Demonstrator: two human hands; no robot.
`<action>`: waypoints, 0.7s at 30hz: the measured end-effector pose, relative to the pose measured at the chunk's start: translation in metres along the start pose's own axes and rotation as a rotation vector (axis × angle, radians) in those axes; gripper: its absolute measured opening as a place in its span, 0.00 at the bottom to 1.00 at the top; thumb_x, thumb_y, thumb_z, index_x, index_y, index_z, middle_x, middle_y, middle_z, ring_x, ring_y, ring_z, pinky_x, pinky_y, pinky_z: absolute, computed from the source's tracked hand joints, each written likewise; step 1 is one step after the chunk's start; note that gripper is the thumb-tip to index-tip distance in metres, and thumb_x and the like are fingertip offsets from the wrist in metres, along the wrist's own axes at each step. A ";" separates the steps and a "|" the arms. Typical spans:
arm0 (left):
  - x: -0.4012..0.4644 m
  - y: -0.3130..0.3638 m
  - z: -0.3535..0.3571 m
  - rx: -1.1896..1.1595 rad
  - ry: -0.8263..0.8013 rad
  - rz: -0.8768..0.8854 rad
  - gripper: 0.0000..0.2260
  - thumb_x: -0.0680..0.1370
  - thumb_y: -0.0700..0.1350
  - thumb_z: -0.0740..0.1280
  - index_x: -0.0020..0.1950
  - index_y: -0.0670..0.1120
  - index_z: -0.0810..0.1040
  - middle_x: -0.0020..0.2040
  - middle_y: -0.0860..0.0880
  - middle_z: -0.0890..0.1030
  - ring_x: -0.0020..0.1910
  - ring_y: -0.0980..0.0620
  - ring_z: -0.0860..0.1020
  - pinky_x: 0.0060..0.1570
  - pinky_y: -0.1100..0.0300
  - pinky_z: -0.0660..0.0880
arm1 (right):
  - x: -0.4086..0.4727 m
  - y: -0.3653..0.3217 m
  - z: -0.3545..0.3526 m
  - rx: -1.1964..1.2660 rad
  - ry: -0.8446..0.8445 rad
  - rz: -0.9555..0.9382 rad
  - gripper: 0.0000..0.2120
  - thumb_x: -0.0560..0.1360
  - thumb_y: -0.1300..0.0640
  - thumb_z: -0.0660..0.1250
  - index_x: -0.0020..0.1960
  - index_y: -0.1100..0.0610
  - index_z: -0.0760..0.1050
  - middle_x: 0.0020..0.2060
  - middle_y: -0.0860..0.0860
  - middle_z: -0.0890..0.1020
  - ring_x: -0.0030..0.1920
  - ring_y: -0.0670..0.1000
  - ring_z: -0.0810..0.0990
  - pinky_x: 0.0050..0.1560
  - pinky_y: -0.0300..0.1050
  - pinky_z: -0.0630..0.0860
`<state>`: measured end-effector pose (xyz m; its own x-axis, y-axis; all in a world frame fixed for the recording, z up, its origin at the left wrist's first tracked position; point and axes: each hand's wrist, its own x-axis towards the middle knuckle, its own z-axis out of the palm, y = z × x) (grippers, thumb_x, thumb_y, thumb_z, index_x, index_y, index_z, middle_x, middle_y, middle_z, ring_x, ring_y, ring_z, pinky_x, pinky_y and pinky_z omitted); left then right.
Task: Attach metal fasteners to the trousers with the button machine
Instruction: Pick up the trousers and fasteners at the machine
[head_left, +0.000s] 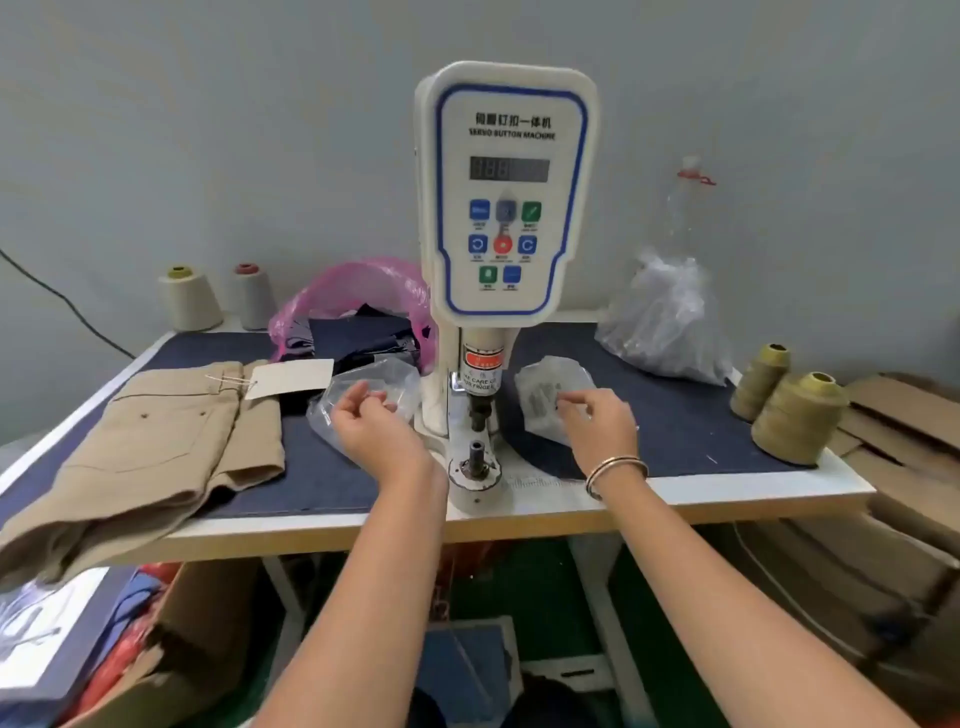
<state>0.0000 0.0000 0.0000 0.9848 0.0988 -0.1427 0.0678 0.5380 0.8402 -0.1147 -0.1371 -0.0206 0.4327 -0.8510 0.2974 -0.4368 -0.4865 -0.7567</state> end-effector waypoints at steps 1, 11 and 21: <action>0.006 -0.001 0.004 0.031 -0.009 0.047 0.13 0.78 0.35 0.55 0.44 0.52 0.72 0.42 0.53 0.75 0.38 0.57 0.73 0.42 0.67 0.70 | 0.013 0.002 0.002 -0.188 -0.018 0.000 0.11 0.78 0.51 0.61 0.53 0.50 0.82 0.57 0.50 0.76 0.59 0.54 0.71 0.59 0.47 0.68; 0.050 -0.055 -0.018 1.101 -0.635 0.714 0.12 0.76 0.35 0.58 0.57 0.43 0.75 0.52 0.47 0.77 0.53 0.47 0.73 0.49 0.50 0.73 | 0.059 0.018 0.026 -1.020 -0.106 -0.227 0.12 0.78 0.50 0.60 0.57 0.47 0.78 0.69 0.51 0.59 0.63 0.56 0.60 0.62 0.50 0.59; 0.067 -0.063 -0.042 1.439 -0.756 1.029 0.08 0.73 0.38 0.64 0.51 0.44 0.76 0.47 0.46 0.76 0.44 0.47 0.71 0.41 0.57 0.63 | 0.066 0.015 0.052 -1.186 -0.195 -0.296 0.15 0.74 0.55 0.64 0.60 0.50 0.76 0.62 0.52 0.66 0.62 0.56 0.63 0.64 0.54 0.57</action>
<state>0.0546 0.0081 -0.0842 0.5535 -0.6618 0.5056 -0.8260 -0.5138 0.2317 -0.0515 -0.1899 -0.0425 0.7021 -0.6839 0.1984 -0.7026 -0.6199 0.3494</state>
